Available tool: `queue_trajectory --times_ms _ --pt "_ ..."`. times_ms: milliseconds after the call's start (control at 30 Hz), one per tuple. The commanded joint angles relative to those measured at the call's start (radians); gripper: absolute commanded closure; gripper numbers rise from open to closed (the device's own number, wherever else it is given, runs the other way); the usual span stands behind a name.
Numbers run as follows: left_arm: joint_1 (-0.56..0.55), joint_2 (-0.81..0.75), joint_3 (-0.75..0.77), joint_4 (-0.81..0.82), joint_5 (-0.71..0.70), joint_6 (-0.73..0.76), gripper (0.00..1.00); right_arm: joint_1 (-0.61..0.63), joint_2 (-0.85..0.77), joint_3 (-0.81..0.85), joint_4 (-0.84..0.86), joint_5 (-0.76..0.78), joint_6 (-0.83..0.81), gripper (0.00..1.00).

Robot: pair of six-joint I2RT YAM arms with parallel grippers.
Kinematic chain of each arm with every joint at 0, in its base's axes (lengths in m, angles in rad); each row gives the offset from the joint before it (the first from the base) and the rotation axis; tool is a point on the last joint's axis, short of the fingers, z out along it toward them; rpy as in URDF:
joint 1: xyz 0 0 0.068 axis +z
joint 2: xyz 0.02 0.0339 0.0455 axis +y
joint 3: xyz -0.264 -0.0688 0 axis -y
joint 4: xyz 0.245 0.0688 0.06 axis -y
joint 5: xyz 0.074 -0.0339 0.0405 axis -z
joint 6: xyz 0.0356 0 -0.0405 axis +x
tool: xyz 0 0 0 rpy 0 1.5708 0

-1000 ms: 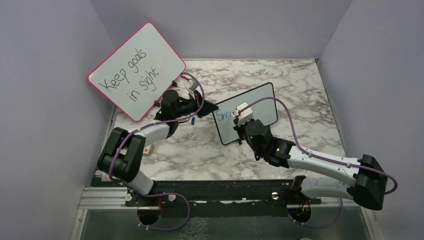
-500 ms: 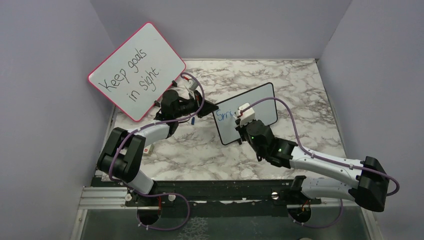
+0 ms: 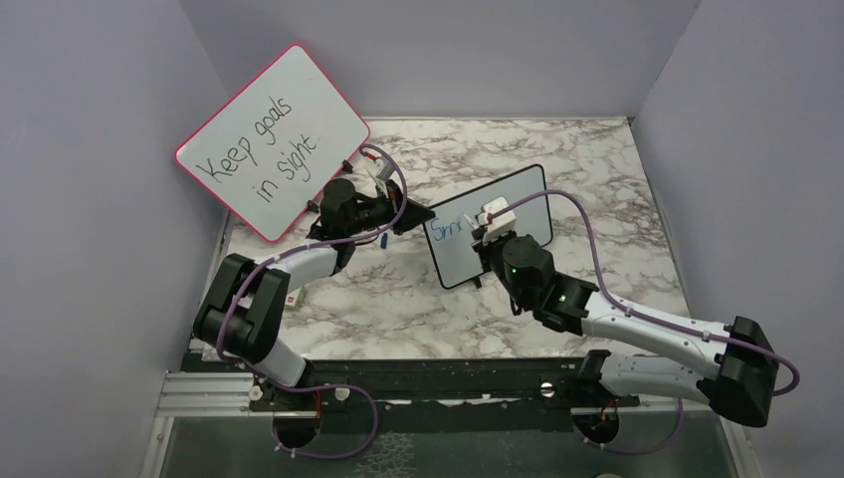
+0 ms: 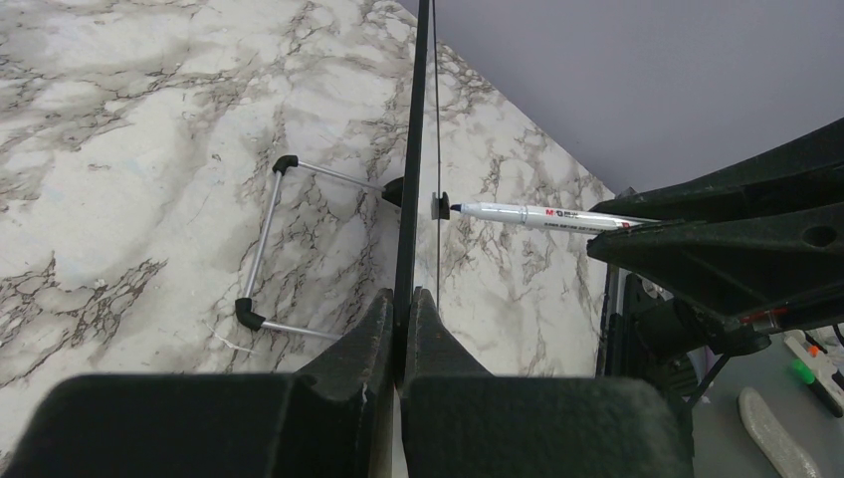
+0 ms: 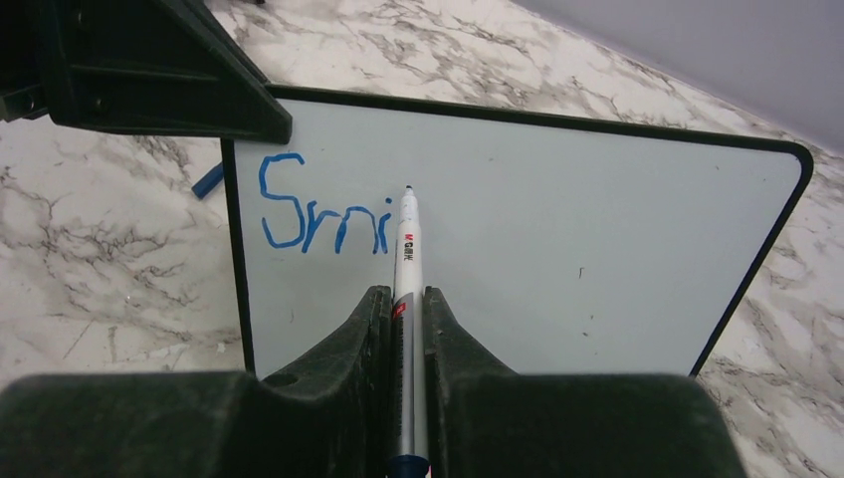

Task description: Write a sentence on the whiteboard

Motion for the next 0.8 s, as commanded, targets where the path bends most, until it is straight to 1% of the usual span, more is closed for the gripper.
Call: queue_trajectory --times_ms 0,767 --pt "-0.012 -0.006 0.007 -0.018 0.031 0.006 1.0 -0.012 0.015 0.002 0.075 -0.001 -0.023 0.99" --pt "-0.012 0.0 0.011 -0.018 0.038 0.008 1.0 -0.036 0.061 0.037 0.108 -0.052 -0.038 0.99"
